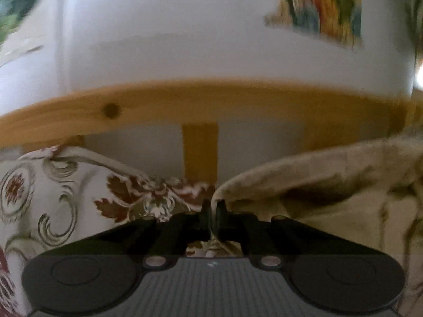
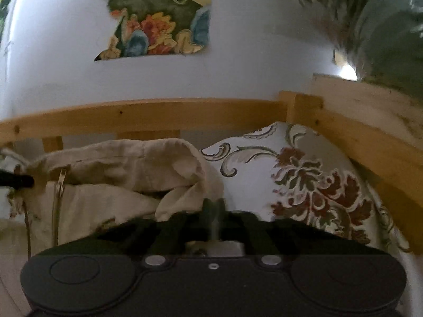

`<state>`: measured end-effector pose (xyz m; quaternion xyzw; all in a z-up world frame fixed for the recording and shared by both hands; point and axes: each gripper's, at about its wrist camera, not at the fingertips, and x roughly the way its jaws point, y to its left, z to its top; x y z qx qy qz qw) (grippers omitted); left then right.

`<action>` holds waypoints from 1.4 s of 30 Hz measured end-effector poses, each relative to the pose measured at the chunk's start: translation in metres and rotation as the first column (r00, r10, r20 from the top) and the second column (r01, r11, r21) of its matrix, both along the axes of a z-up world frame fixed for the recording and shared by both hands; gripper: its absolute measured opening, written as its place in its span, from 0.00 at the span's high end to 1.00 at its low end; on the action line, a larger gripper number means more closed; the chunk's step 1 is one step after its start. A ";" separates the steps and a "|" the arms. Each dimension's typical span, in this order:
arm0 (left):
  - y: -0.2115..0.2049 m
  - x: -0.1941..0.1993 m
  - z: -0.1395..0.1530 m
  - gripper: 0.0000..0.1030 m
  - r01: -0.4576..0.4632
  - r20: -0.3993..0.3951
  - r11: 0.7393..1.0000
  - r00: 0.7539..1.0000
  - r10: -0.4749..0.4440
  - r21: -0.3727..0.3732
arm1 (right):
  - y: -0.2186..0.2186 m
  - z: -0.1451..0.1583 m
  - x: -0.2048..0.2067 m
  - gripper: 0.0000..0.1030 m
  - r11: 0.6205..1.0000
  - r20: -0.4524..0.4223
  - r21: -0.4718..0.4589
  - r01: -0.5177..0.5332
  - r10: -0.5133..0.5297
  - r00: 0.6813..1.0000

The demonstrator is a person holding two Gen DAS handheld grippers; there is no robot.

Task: Fold large clothes

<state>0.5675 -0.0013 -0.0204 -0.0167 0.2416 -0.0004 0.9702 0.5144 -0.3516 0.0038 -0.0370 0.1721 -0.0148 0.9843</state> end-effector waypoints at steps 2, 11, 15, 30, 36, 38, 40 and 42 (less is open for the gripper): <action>0.016 -0.030 -0.003 0.98 -0.006 0.082 0.997 0.997 0.012 -0.078 | -0.001 0.003 -0.026 1.00 0.998 0.111 -0.036 0.046 -0.042 0.993; 0.046 -0.099 -0.043 0.98 0.065 0.102 0.989 0.993 -0.051 -0.136 | -0.017 -0.016 -0.080 0.85 1.000 0.107 0.004 -0.028 0.027 0.994; 0.042 -0.099 -0.034 0.98 0.085 0.114 0.990 0.991 -0.072 -0.109 | 0.008 -0.005 -0.037 0.53 0.993 0.062 -0.051 -0.102 0.105 0.993; 0.073 -0.098 -0.022 0.98 0.056 0.102 0.967 0.994 -0.031 -0.248 | 0.022 0.002 -0.042 0.98 0.980 0.277 -0.163 -0.111 0.153 0.949; 0.079 -0.140 -0.035 0.96 0.151 0.114 0.970 0.985 -0.131 -0.190 | 0.027 -0.036 -0.159 0.98 0.962 0.310 -0.264 -0.067 0.150 0.939; 0.078 -0.148 -0.043 0.95 0.175 0.058 0.964 0.984 -0.166 -0.201 | 0.023 -0.053 -0.173 0.97 0.964 0.218 -0.253 -0.077 0.135 0.967; 0.078 -0.152 -0.051 0.93 0.187 -0.002 0.961 0.981 -0.191 -0.206 | 0.022 -0.063 -0.177 0.97 0.972 0.161 -0.225 -0.075 0.113 0.980; 0.075 -0.152 -0.057 0.84 0.196 -0.064 0.965 0.976 -0.210 -0.177 | 0.024 -0.068 -0.172 0.96 0.977 0.104 -0.202 -0.066 0.089 0.991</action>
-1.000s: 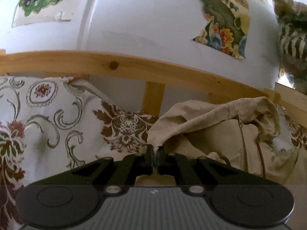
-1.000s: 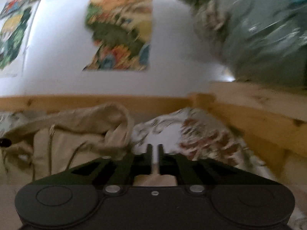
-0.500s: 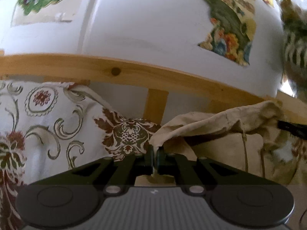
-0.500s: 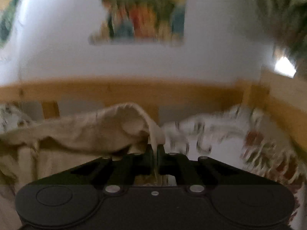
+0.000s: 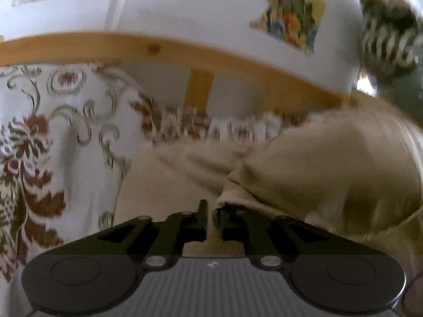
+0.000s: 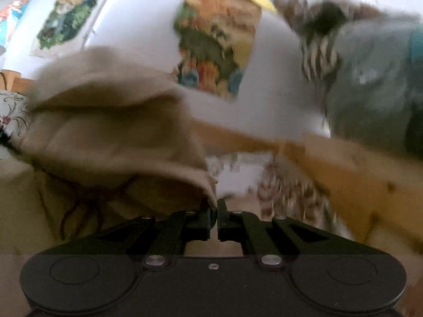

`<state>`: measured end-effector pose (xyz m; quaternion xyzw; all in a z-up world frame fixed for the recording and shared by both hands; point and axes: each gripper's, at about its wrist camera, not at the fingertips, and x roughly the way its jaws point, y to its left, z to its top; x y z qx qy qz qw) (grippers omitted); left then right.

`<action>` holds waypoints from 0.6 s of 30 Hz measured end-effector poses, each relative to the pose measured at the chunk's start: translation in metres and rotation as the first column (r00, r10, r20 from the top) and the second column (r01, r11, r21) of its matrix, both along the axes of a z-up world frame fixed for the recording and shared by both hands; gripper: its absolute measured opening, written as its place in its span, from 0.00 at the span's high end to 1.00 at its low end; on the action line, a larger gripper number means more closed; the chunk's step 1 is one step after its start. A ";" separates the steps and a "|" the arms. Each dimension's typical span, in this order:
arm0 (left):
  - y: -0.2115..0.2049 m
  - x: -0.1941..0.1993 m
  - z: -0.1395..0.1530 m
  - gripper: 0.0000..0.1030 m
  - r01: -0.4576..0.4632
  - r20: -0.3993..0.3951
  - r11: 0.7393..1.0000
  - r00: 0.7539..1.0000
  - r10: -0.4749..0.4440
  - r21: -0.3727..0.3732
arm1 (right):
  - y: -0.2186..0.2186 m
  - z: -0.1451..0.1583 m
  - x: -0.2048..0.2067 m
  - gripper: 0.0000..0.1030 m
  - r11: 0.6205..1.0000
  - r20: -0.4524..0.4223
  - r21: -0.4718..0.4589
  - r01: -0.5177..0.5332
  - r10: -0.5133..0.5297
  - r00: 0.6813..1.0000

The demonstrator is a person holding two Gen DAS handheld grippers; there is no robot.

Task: Fold large clothes
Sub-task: 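Fold the hood end over the jacket and open both tools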

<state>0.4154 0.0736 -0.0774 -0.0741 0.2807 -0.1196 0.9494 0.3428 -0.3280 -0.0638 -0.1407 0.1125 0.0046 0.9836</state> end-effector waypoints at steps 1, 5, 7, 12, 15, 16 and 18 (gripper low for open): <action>-0.001 0.001 -0.002 0.75 0.006 -0.022 1.000 1.000 -0.005 0.022 | 0.001 -0.001 0.005 0.96 1.000 -0.020 0.002 0.004 -0.004 1.000; -0.003 0.003 -0.004 0.53 0.009 -0.056 0.996 0.998 -0.004 0.084 | 0.005 -0.009 0.022 0.89 0.999 -0.112 -0.032 0.010 -0.013 0.994; -0.002 0.003 -0.005 0.41 0.018 -0.065 0.993 0.998 -0.011 0.116 | 0.001 -0.012 0.024 0.73 0.999 -0.152 -0.031 0.022 -0.026 0.988; 0.013 -0.009 -0.004 0.26 0.074 -0.080 0.993 0.995 -0.067 0.092 | -0.012 -0.018 0.009 0.36 0.998 -0.255 -0.063 -0.018 0.001 0.967; 0.022 -0.021 -0.003 0.13 0.113 -0.085 0.989 0.991 -0.105 0.091 | -0.012 -0.016 -0.004 0.25 0.991 -0.293 -0.121 -0.060 0.023 0.956; 0.024 -0.025 -0.003 0.11 0.130 -0.084 0.987 0.989 -0.122 0.091 | -0.012 -0.014 -0.007 0.23 0.988 -0.304 -0.136 -0.073 0.028 0.952; 0.028 -0.032 -0.004 0.09 0.164 -0.095 0.981 0.983 -0.154 0.102 | -0.013 -0.011 -0.012 0.14 0.983 -0.332 -0.153 -0.098 0.042 0.942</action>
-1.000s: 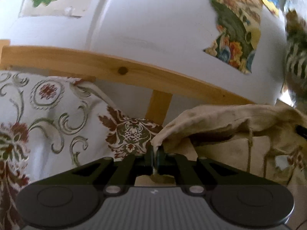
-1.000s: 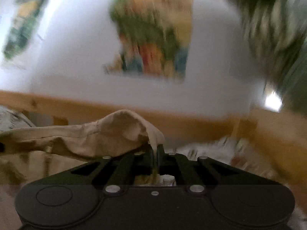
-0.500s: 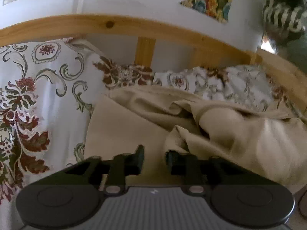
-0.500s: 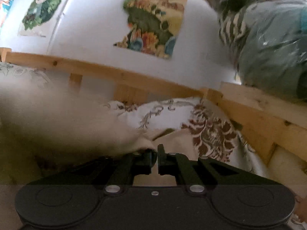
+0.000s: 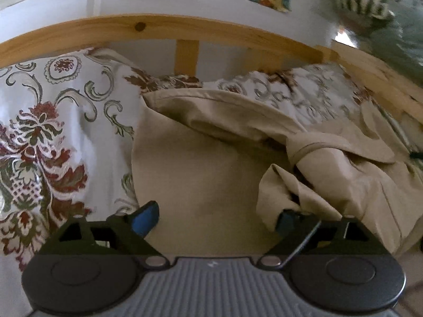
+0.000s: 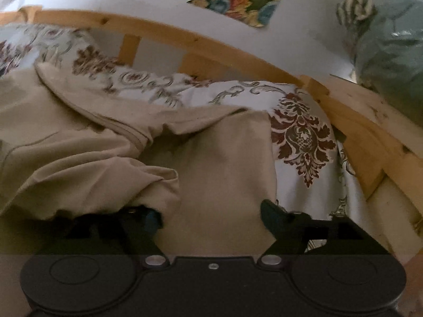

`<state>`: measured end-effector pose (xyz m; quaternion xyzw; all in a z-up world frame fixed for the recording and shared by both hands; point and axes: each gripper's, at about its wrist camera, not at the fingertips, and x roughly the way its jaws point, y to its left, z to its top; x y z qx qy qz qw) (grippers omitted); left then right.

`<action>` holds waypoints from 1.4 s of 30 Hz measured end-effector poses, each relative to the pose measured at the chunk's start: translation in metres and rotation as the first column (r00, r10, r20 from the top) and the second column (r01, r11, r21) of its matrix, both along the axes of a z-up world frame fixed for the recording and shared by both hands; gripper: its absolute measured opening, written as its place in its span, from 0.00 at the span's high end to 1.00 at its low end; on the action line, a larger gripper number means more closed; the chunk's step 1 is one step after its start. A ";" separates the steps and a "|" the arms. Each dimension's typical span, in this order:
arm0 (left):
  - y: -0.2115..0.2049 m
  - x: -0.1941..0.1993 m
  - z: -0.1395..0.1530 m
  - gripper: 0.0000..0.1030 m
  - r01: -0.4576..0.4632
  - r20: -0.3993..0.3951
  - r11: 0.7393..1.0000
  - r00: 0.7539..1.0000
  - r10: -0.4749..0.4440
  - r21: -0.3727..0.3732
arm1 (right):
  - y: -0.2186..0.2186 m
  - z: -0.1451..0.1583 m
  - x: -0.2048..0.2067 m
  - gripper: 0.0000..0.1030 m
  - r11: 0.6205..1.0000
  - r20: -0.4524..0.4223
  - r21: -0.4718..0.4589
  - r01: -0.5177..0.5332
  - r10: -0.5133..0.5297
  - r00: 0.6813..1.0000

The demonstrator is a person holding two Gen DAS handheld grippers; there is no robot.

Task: Fold large clothes

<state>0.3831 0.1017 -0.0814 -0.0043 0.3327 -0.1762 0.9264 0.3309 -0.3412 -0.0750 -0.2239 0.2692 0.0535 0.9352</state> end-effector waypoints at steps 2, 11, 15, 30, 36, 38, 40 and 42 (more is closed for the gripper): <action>0.002 -0.006 -0.001 0.07 0.029 -0.009 1.000 1.000 -0.029 0.007 | -0.002 0.002 -0.003 0.10 1.000 -0.031 -0.021 -0.019 0.018 0.999; -0.032 -0.011 -0.002 0.05 0.034 0.021 0.971 0.999 -0.040 0.237 | 0.033 -0.004 -0.024 0.05 0.840 0.084 -0.520 -0.153 0.229 0.970; -0.032 -0.019 -0.001 0.05 0.133 -0.010 0.959 0.991 -0.135 0.251 | 0.046 -0.032 -0.037 0.02 0.593 0.086 -0.790 -0.157 0.361 0.928; 0.065 0.007 0.006 0.02 -0.124 -0.234 0.926 0.971 0.040 -0.356 | -0.073 0.056 0.006 0.08 0.893 -0.178 0.409 0.187 -0.122 0.976; 0.062 -0.008 0.020 0.02 -0.102 -0.194 0.940 0.980 0.039 -0.326 | -0.084 0.070 -0.031 0.08 0.773 -0.105 0.594 0.224 -0.202 0.974; 0.050 -0.008 0.017 0.02 -0.078 -0.214 0.940 0.977 0.005 -0.332 | -0.076 0.063 -0.035 0.11 0.726 -0.146 0.655 0.210 -0.151 0.978; 0.030 -0.007 0.010 0.02 -0.056 -0.257 0.948 0.966 -0.027 -0.312 | -0.060 0.052 -0.035 0.11 0.698 -0.187 0.685 0.211 -0.112 0.976; 0.012 -0.004 0.001 0.03 -0.041 -0.305 0.952 0.951 -0.056 -0.303 | -0.043 0.039 -0.027 0.12 0.675 -0.231 0.702 0.227 -0.085 0.969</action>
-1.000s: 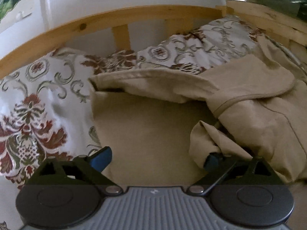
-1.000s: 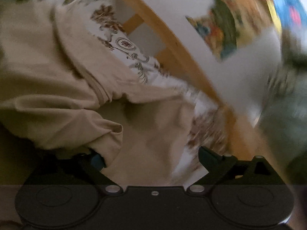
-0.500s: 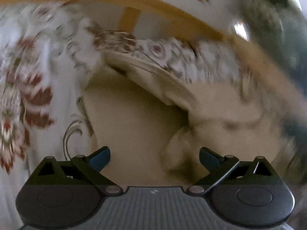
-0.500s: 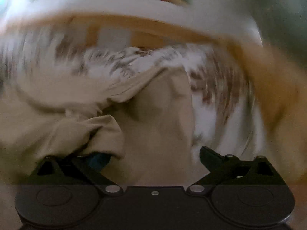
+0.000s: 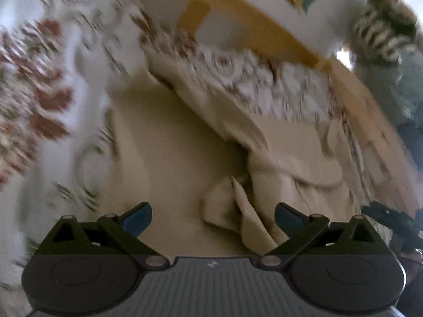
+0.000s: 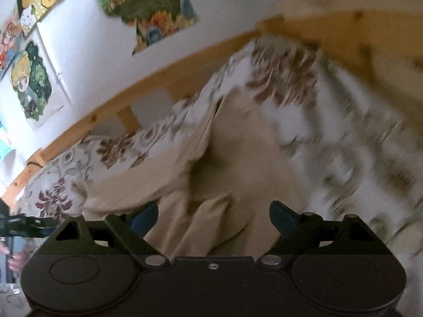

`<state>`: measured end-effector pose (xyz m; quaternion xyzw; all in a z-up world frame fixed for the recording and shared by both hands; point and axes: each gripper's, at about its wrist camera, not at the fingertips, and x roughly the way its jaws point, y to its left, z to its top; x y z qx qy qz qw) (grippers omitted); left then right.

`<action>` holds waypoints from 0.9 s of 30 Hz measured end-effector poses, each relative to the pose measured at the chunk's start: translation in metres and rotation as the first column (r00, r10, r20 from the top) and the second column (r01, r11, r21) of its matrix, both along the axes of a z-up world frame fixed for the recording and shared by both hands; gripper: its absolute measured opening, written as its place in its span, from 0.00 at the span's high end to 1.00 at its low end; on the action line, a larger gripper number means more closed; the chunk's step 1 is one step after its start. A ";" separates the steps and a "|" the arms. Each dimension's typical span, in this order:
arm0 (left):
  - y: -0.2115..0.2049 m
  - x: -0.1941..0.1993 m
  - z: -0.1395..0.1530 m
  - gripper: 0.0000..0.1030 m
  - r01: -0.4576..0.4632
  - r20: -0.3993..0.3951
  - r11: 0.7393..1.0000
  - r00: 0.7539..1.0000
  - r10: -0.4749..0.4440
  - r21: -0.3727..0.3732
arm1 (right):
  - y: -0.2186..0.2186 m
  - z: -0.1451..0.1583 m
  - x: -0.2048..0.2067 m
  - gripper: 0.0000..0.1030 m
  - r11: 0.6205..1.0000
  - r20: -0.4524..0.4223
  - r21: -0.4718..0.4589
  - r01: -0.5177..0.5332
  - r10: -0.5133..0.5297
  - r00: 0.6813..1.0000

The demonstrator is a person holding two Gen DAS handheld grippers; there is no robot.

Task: Fold large clothes

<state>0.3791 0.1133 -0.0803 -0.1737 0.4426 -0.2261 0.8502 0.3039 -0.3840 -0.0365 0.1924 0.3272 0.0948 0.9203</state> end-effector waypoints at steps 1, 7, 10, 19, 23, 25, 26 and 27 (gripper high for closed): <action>-0.008 0.002 -0.004 0.05 0.010 -0.014 1.000 1.000 -0.010 -0.003 | 0.006 -0.006 0.005 0.14 1.000 -0.021 0.014 -0.014 0.014 1.000; -0.054 0.006 -0.005 0.76 0.030 0.052 0.993 0.998 -0.036 0.116 | 0.034 -0.015 0.035 0.57 0.999 -0.017 0.013 -0.037 0.037 0.999; -0.062 0.008 0.012 0.90 -0.067 0.170 0.974 0.985 0.030 0.216 | 0.055 -0.012 0.050 0.70 0.991 0.033 -0.107 -0.080 0.084 0.996; -0.072 0.033 -0.005 0.86 -0.136 0.197 0.941 0.977 0.076 0.310 | 0.087 -0.033 0.092 0.73 0.923 0.143 -0.384 -0.008 0.068 0.987; -0.068 0.028 -0.011 0.74 -0.131 0.188 0.939 0.979 0.073 0.317 | 0.081 -0.039 0.093 0.71 0.923 0.152 -0.384 -0.020 0.084 0.985; -0.066 0.031 -0.009 0.61 -0.146 0.172 0.949 0.980 0.100 0.280 | 0.073 -0.034 0.088 0.66 0.942 0.155 -0.334 -0.025 0.081 0.985; -0.062 0.029 -0.007 0.49 -0.159 0.166 0.952 0.979 0.117 0.262 | 0.070 -0.030 0.084 0.58 0.952 0.158 -0.306 -0.020 0.071 0.985; -0.058 0.026 -0.004 0.44 -0.170 0.165 0.954 0.978 0.131 0.249 | 0.064 -0.026 0.077 0.49 0.960 0.165 -0.281 -0.012 0.061 0.984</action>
